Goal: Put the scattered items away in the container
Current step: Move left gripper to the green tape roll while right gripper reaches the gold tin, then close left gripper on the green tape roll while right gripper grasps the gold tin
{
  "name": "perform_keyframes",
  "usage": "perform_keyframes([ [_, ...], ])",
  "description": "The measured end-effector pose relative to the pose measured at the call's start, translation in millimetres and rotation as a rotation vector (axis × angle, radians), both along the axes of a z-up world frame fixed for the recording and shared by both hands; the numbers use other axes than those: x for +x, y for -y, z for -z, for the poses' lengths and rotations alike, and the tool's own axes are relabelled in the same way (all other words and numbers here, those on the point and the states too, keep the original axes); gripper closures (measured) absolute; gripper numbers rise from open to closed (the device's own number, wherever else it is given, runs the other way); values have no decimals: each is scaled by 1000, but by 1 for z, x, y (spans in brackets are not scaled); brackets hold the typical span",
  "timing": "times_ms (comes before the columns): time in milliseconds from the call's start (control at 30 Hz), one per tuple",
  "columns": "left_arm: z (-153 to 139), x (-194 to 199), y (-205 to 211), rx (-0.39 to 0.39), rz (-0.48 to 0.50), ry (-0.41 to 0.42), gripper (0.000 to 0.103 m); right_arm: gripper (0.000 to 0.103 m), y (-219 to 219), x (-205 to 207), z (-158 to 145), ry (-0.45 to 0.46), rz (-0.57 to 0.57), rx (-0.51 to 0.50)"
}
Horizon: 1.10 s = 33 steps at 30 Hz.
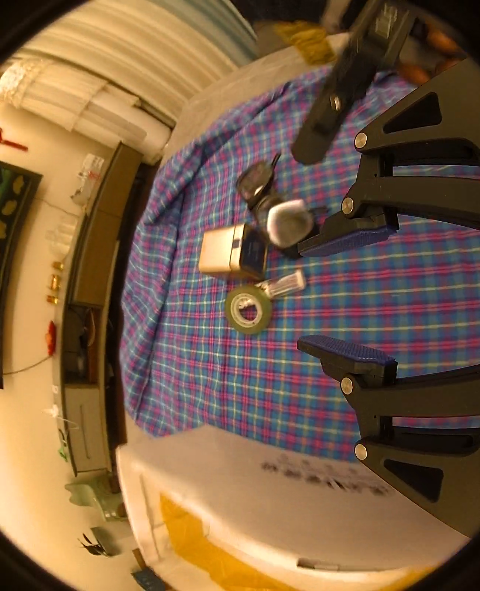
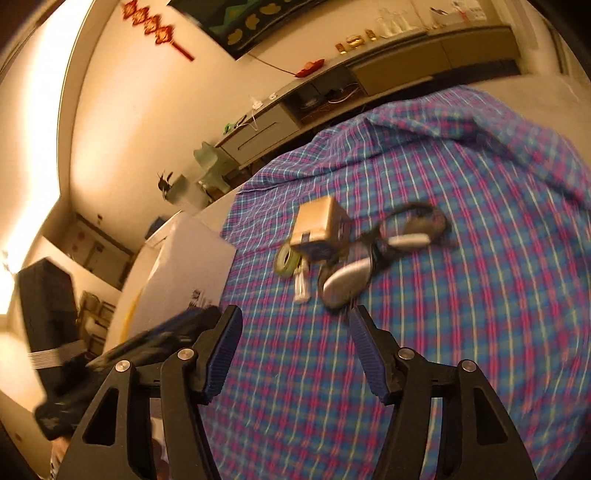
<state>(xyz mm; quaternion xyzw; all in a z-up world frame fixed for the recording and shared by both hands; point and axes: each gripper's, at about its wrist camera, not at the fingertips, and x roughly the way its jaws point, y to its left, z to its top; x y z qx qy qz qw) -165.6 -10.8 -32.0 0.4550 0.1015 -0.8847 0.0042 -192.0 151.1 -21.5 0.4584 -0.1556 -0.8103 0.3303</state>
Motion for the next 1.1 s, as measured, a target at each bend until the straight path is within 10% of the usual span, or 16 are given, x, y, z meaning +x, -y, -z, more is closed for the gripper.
perform_keyframes([
  [433,43,-58,3,-43,-37,4,54,31,85,-91,35,-63,-50,296],
  [1100,30,-27,14,14,3,-71,55,48,46,-70,22,-72,-13,163],
])
